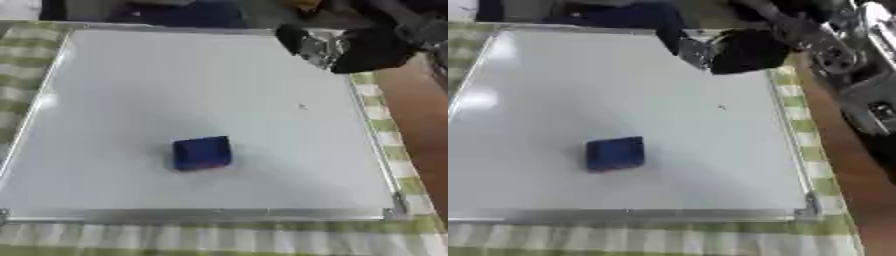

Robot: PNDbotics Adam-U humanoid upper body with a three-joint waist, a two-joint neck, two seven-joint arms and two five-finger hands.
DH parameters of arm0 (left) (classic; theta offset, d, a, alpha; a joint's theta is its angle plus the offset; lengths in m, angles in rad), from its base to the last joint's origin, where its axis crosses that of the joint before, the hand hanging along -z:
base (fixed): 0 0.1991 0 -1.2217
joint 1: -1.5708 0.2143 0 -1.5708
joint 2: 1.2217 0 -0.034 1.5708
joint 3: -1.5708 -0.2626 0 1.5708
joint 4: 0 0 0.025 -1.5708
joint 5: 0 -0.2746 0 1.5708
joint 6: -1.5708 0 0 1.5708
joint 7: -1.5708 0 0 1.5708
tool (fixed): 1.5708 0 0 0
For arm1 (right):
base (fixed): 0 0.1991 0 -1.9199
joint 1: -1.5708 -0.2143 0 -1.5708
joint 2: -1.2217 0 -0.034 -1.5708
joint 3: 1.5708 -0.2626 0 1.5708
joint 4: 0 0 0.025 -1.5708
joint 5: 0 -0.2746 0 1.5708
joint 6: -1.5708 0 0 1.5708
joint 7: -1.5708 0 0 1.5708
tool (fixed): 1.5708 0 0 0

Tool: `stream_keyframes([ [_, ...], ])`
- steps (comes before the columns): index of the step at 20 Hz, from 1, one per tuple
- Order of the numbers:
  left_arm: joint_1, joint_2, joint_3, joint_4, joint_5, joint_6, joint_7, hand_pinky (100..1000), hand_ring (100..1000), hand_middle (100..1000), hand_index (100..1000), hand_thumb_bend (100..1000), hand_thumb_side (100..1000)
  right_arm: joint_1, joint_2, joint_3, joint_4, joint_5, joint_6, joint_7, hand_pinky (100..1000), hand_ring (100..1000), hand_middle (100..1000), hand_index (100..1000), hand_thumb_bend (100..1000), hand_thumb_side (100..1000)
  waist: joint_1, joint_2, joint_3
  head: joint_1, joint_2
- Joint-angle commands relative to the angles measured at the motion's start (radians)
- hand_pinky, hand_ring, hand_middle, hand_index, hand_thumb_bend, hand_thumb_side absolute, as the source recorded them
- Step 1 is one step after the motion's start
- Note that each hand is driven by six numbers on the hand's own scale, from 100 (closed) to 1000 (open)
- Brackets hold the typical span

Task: Wipe the whiteboard clean with a brush.

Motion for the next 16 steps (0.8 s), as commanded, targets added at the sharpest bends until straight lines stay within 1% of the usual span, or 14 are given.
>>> stream_keyframes([
  [1,-0.010,0.024,0.003,-0.019,0.005,-0.001,-0.009,740,860,874,939,514,1000,-0.033,0.019,0.019,-0.014,0.028,0.018,0.040,843,866,798,895,364,909,0.003,-0.025,0.001,0.006,-0.002],
  [4,-0.009,0.024,0.002,-0.019,0.007,0.000,-0.012,739,860,874,937,505,1000,-0.041,0.051,0.039,-0.014,0.034,0.039,0.074,838,860,780,896,406,876,0.004,-0.027,0.002,0.012,0.008],
  [7,-0.006,0.024,0.003,-0.019,0.007,0.001,-0.013,739,860,873,935,497,1000,-0.039,0.084,0.052,-0.014,0.029,0.060,0.107,837,858,757,887,425,834,0.003,-0.027,0.001,0.012,0.021],
  [8,-0.005,0.025,0.003,-0.019,0.006,0.001,-0.013,739,860,873,934,490,1000,-0.034,0.097,0.057,-0.014,0.028,0.064,0.120,837,860,744,876,421,802,0.003,-0.027,-0.001,0.013,0.023],
  [10,-0.003,0.025,0.003,-0.019,0.006,0.002,-0.012,738,860,872,932,486,1000,-0.025,0.119,0.066,-0.014,0.022,0.073,0.145,838,861,726,866,404,776,0.002,-0.025,-0.005,0.015,0.023],
  [12,-0.002,0.026,0.003,-0.019,0.005,0.003,-0.012,737,856,870,929,478,1000,-0.018,0.139,0.072,-0.014,0.013,0.083,0.164,840,866,721,877,389,743,0.000,-0.023,-0.010,0.022,0.020],
  [13,-0.001,0.027,0.003,-0.019,0.004,0.004,-0.012,737,874,869,928,475,1000,-0.017,0.147,0.077,-0.014,0.009,0.086,0.172,840,866,718,886,382,726,0.000,-0.023,-0.011,0.025,0.017],
  [16,-0.002,0.027,0.001,-0.019,0.005,0.006,-0.012,736,879,868,927,466,1000,-0.013,0.172,0.100,-0.014,-0.003,0.093,0.208,837,865,721,910,372,684,-0.002,-0.019,-0.012,0.029,0.013],
])
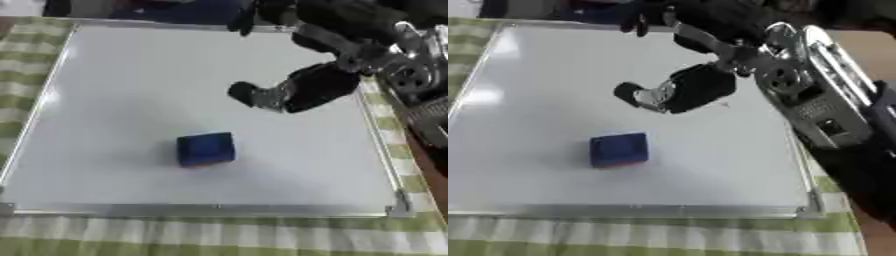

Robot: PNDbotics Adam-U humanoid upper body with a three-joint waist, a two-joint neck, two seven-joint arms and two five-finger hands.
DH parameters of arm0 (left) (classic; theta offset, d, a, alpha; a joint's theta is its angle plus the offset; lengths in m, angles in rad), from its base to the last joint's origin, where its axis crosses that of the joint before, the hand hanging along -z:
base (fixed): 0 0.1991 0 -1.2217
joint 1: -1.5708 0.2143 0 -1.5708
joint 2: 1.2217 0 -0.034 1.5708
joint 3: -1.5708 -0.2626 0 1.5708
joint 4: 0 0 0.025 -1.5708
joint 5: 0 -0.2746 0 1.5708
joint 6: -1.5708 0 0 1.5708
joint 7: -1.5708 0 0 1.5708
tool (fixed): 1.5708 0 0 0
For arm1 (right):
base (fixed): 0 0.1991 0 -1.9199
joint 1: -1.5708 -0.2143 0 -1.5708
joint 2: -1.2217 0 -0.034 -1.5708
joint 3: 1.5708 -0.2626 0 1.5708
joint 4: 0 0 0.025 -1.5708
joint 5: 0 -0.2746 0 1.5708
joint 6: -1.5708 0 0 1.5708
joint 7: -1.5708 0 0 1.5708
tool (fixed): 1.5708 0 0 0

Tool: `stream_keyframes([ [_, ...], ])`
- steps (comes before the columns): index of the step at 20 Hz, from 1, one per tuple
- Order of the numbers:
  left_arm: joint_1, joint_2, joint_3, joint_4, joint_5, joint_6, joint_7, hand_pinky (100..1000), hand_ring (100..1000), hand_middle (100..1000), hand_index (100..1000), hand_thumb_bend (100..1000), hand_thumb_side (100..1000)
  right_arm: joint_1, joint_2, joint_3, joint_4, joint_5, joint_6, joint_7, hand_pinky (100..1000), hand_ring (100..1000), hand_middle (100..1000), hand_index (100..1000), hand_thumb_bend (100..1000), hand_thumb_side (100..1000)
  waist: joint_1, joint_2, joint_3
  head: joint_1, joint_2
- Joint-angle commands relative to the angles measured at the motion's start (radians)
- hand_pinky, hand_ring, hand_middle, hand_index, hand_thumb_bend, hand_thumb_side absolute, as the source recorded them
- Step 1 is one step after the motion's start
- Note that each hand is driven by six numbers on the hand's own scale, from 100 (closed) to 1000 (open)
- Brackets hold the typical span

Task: Wipe the whiteboard clean with a brush.

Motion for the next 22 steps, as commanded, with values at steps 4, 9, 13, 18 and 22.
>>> stream_keyframes([
  [4,-0.007,0.028,0.000,-0.019,0.002,0.003,-0.002,735,879,877,925,459,1000,-0.010,0.022,0.036,-0.014,-0.016,0.021,0.078,838,870,736,914,378,638,-0.001,-0.011,0.002,0.001,0.006],
  [9,-0.012,0.030,-0.002,-0.019,0.005,0.003,-0.002,734,878,875,922,450,1000,-0.010,0.025,0.074,-0.014,0.011,0.026,0.151,846,881,752,919,395,542,-0.008,-0.007,0.002,0.000,0.005],
  [13,-0.018,0.030,-0.007,-0.019,0.007,0.004,-0.007,733,878,875,920,445,1000,-0.010,0.030,0.098,-0.014,0.036,0.022,0.201,848,886,761,925,380,512,-0.011,-0.005,0.006,-0.004,0.006],
  [18,-0.022,0.029,-0.007,-0.019,0.008,0.003,-0.008,733,878,875,920,440,1000,0.002,0.036,0.118,-0.014,0.048,0.036,0.248,848,887,764,924,398,503,-0.013,0.000,0.014,-0.017,0.010],
  [22,-0.023,0.025,-0.008,-0.019,0.009,0.004,-0.008,733,879,875,920,436,1000,0.009,0.046,0.120,-0.014,0.067,0.044,0.253,846,885,761,922,399,515,-0.014,0.004,0.016,-0.045,0.010],
])
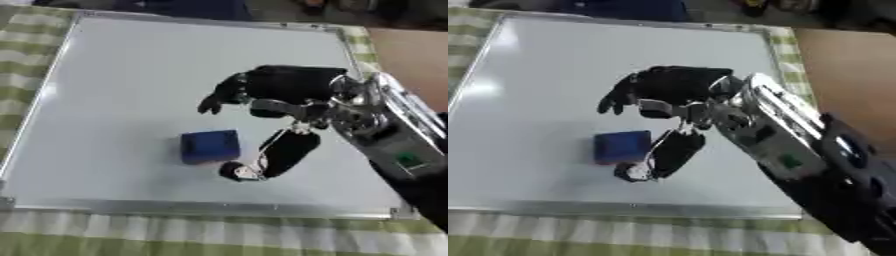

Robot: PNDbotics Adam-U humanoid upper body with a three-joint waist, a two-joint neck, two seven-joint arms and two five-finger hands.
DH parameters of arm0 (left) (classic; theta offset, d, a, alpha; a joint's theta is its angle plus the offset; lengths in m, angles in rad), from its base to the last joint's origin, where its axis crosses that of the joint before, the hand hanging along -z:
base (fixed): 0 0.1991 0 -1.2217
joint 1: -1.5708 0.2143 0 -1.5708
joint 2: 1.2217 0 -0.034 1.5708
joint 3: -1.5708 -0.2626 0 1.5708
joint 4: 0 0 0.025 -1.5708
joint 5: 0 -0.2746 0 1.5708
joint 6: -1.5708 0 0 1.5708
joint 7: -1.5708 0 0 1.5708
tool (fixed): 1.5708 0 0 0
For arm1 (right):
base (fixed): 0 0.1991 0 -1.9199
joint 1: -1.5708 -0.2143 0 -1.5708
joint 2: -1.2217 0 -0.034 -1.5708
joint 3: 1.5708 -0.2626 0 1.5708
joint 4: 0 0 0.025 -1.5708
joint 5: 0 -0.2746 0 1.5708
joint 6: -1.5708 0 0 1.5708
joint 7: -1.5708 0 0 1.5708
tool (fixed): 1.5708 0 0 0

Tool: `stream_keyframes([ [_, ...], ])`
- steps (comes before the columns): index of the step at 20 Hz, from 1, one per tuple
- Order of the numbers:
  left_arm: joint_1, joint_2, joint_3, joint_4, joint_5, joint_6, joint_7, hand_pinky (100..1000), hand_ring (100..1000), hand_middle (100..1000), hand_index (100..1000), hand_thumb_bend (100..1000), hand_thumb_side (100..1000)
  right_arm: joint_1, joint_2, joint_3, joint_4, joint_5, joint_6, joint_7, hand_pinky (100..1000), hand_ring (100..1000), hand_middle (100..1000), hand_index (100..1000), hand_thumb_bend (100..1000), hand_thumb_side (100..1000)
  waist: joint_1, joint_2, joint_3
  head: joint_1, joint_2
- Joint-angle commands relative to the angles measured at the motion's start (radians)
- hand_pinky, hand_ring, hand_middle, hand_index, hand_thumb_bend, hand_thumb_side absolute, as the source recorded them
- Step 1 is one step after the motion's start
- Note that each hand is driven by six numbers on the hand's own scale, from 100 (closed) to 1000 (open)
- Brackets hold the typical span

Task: Wipe the whiteboard clean with a brush.

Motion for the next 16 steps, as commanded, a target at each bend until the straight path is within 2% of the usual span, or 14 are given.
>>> stream_keyframes([
  [1,-0.012,0.023,0.004,-0.019,0.004,0.000,-0.003,732,879,875,920,434,1000,-0.008,0.000,-0.003,-0.014,0.026,0.005,0.004,846,884,760,921,399,517,0.004,-0.014,0.002,-0.028,0.005],
  [3,-0.012,0.021,0.004,-0.019,0.005,0.001,-0.002,732,879,875,920,428,1000,-0.007,0.007,0.001,-0.014,0.048,0.013,0.001,844,883,755,918,393,524,0.003,-0.013,0.003,-0.036,-0.001],
  [10,-0.010,0.015,0.003,-0.019,0.009,0.002,-0.003,731,877,871,917,416,1000,0.002,0.035,0.017,-0.014,0.167,0.053,-0.010,844,885,751,909,344,564,0.007,-0.011,0.011,-0.024,-0.021],
  [16,-0.012,0.013,0.002,-0.019,0.011,0.002,-0.005,730,877,870,914,414,1000,-0.005,0.044,0.028,-0.014,0.210,0.063,-0.002,846,888,750,905,333,569,0.007,-0.008,0.014,-0.018,-0.024],
])
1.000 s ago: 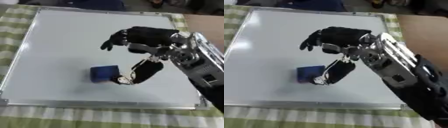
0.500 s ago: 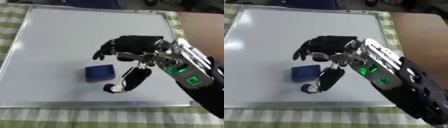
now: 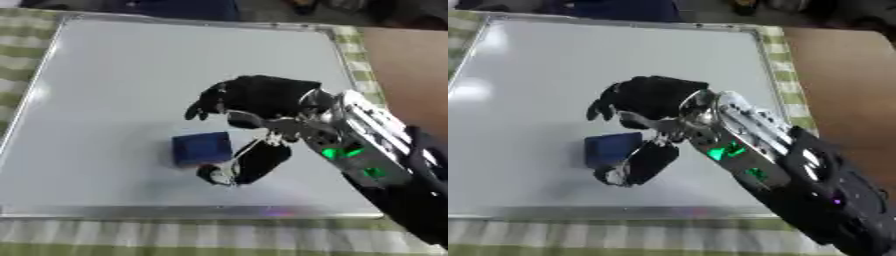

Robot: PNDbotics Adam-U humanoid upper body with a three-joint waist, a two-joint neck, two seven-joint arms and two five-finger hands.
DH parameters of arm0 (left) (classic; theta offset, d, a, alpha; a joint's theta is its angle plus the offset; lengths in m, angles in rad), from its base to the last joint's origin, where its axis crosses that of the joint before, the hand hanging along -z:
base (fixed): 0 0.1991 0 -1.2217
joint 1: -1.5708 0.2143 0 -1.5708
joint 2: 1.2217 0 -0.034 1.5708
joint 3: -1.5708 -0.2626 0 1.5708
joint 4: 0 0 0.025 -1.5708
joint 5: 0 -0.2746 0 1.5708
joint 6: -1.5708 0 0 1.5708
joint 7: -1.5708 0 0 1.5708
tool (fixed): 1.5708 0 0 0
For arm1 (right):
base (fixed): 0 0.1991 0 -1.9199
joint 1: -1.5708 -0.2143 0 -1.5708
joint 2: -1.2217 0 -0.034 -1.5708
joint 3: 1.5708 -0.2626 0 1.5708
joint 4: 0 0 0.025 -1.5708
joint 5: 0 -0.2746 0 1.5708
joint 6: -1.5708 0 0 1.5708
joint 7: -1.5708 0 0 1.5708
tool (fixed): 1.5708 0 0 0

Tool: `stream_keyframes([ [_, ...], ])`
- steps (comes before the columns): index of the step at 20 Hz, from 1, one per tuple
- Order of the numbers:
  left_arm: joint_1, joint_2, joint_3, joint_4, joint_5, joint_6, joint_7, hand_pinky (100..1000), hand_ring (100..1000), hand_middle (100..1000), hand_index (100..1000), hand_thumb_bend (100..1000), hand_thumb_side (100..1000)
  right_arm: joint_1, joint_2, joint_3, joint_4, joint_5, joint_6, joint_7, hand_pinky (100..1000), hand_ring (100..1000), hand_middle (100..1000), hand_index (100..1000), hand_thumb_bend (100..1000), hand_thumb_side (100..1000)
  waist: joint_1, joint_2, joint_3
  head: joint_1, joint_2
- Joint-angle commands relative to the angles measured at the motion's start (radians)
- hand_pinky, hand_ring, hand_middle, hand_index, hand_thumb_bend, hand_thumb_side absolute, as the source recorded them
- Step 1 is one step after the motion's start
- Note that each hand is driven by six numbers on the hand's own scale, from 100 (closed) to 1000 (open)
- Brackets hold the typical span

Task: Wipe the whiteboard clean with a brush.

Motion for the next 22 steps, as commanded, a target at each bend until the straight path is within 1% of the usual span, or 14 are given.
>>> stream_keyframes([
  [1,-0.012,0.014,0.002,-0.019,0.001,0.001,-0.004,730,877,869,914,414,1000,-0.014,-0.003,0.000,-0.014,0.024,0.008,0.008,845,888,749,904,333,568,0.007,-0.014,0.003,0.003,-0.013],
  [8,-0.011,0.011,0.002,-0.019,0.002,0.002,-0.005,730,877,867,911,406,1000,-0.006,-0.007,0.008,-0.012,0.030,0.025,0.040,844,888,746,902,337,548,0.006,-0.007,0.010,-0.001,-0.016],
  [11,-0.012,0.008,0.001,-0.019,0.004,0.002,-0.005,730,877,866,909,402,1000,-0.004,-0.003,0.008,0.010,0.040,0.035,0.040,843,889,744,899,339,537,0.007,-0.004,0.013,-0.003,-0.020],
  [15,-0.011,0.006,0.001,-0.019,0.006,0.003,-0.005,730,875,864,907,397,1000,-0.005,0.001,0.013,0.043,0.051,0.036,0.030,842,888,738,895,335,520,0.007,-0.002,0.017,-0.006,-0.023],
  [22,-0.008,0.004,0.000,-0.019,0.009,0.004,-0.007,730,875,863,906,389,1000,-0.010,0.009,0.010,0.106,0.094,0.042,-0.018,842,889,735,893,314,537,0.007,0.002,0.024,-0.009,-0.030],
])
